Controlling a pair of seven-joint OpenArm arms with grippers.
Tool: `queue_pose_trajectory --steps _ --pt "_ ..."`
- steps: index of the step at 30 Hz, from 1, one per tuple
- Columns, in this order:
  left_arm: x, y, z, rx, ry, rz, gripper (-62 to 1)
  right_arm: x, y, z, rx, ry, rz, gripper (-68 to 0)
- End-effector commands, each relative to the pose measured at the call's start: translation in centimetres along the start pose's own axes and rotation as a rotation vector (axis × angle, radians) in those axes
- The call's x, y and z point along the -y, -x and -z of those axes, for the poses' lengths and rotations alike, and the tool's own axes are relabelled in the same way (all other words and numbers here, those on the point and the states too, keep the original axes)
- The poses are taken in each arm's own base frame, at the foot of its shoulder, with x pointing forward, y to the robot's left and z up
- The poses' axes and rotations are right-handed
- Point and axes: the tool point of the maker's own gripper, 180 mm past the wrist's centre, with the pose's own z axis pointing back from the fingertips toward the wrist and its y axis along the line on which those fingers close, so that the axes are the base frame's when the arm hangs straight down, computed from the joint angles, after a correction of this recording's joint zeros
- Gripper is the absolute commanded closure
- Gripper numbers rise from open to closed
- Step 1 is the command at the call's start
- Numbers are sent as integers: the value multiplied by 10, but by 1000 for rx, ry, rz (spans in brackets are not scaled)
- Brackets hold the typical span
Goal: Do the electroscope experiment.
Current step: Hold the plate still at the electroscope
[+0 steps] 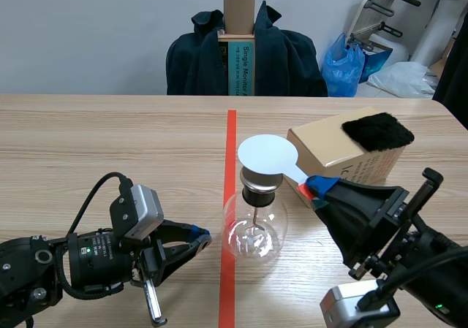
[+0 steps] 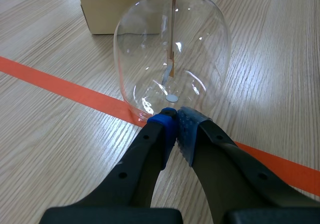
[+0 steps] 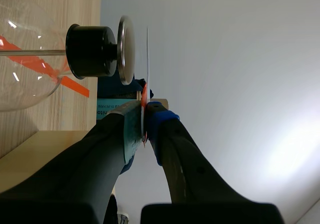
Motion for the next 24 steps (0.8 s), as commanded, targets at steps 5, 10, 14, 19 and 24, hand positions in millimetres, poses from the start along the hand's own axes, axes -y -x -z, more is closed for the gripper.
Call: queue_pose_trajectory --steps 5,10,14,19,24 --pt "-1 -14 5 48 0 6 -25 6 4 -1 0 13 -24 -7" --pt "-1 -14 5 48 0 6 -25 6 4 -1 0 13 -24 -7" --pt "-1 -15 5 50 0 6 -25 6 4 -1 0 13 -24 -7" --pt "-1 -15 5 50 0 6 -25 6 8 -1 -22 13 -24 -7" --pt "-1 -15 5 51 0 6 -25 7 23 -2 -105 14 -23 -7"
